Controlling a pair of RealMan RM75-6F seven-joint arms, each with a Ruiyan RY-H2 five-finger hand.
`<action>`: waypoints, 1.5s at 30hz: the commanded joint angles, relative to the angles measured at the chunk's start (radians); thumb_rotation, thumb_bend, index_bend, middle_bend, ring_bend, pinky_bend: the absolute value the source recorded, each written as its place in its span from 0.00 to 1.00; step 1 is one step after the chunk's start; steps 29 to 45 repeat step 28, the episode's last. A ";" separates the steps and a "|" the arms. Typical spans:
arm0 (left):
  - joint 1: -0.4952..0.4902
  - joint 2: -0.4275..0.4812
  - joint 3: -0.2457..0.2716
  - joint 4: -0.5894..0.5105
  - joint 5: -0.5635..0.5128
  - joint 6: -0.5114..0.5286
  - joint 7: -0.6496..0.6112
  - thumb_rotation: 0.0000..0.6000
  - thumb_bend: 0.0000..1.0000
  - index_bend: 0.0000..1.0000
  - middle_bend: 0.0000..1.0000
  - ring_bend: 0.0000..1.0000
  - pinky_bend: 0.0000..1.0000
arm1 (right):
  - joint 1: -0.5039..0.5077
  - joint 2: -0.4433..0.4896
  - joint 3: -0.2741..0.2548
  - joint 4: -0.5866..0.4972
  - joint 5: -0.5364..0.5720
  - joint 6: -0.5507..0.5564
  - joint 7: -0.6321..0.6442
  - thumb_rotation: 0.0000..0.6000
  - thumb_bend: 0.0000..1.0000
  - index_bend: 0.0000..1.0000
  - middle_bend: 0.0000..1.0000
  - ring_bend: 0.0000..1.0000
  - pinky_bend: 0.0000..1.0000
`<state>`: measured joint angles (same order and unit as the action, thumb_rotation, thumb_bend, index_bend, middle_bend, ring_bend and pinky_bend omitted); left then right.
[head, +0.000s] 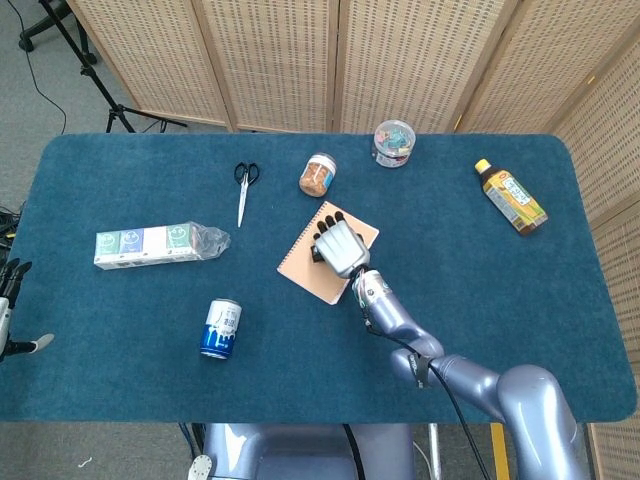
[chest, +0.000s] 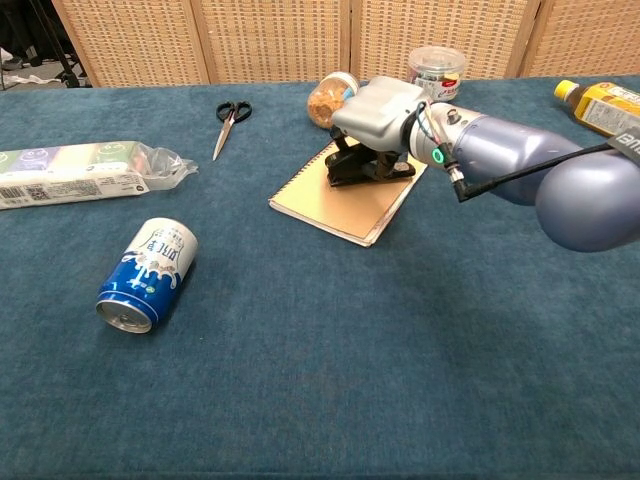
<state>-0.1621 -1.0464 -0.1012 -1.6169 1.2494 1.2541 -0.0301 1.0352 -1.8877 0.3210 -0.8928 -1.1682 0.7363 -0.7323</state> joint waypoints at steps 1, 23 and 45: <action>-0.001 0.000 0.001 -0.003 0.003 0.001 0.003 1.00 0.00 0.00 0.00 0.00 0.00 | -0.014 0.034 0.004 -0.094 0.053 0.023 -0.057 1.00 0.58 0.00 0.00 0.00 0.04; 0.020 0.014 0.032 -0.017 0.092 0.055 -0.035 1.00 0.00 0.00 0.00 0.00 0.00 | -0.540 0.637 -0.257 -0.788 -0.302 0.718 0.283 1.00 0.00 0.00 0.00 0.00 0.00; 0.029 0.010 0.041 -0.023 0.116 0.080 -0.027 1.00 0.00 0.00 0.00 0.00 0.00 | -0.648 0.651 -0.303 -0.693 -0.352 0.822 0.519 1.00 0.00 0.00 0.00 0.00 0.00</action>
